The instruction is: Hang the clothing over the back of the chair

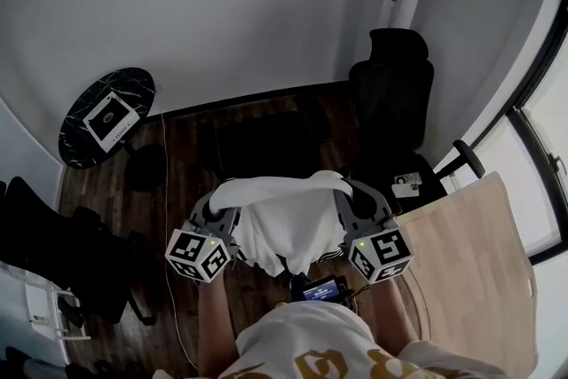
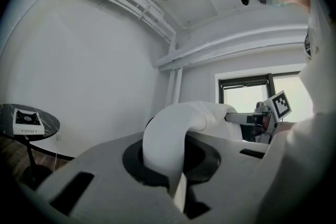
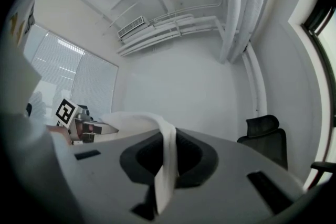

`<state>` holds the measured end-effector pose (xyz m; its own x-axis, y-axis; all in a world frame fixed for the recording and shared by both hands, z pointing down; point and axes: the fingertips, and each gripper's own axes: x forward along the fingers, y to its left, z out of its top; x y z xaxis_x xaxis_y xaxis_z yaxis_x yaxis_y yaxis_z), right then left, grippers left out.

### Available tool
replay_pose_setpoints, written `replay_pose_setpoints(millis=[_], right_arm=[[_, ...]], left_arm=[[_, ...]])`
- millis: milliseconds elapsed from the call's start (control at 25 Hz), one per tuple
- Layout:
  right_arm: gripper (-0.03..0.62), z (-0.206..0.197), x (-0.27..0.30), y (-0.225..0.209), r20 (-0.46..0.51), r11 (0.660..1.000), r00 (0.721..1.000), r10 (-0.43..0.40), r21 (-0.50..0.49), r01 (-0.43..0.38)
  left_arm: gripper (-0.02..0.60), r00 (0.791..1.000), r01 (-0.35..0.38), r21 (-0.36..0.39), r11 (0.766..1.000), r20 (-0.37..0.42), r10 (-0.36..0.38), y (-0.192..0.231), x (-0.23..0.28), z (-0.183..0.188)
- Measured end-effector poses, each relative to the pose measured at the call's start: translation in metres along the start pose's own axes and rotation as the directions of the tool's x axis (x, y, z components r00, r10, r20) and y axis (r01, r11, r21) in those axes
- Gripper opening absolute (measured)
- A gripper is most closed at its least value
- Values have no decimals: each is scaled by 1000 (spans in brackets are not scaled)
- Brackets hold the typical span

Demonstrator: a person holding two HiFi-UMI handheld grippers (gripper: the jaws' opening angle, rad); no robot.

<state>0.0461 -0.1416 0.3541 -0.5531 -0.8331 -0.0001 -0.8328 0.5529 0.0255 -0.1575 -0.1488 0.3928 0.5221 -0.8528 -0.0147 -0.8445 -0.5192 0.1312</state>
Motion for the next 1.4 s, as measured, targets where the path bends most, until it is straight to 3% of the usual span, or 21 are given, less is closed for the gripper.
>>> replay_pose_setpoints(millis=[320, 520, 880, 1080, 1400], right_arm=[[23, 52, 27, -20, 83, 997, 997, 2, -74, 5], [25, 70, 52, -31, 72, 988, 997, 15, -157, -3], [25, 110, 94, -42, 123, 970, 990, 63, -242, -32], [25, 89, 127, -53, 29, 939, 998, 52, -341, -39], [26, 40, 164, -68, -92, 927, 993, 74, -361, -102]], left_arm=[[32, 998, 22, 63, 998, 59, -25, 8, 25, 47], [32, 999, 48, 16, 999, 23, -48, 23, 43, 59], [32, 1000, -20, -14, 1000, 22, 21, 57, 73, 83], [32, 999, -26, -4, 1000, -42, 26, 74, 90, 67], [32, 989, -31, -15, 999, -142, 29, 99, 114, 24]])
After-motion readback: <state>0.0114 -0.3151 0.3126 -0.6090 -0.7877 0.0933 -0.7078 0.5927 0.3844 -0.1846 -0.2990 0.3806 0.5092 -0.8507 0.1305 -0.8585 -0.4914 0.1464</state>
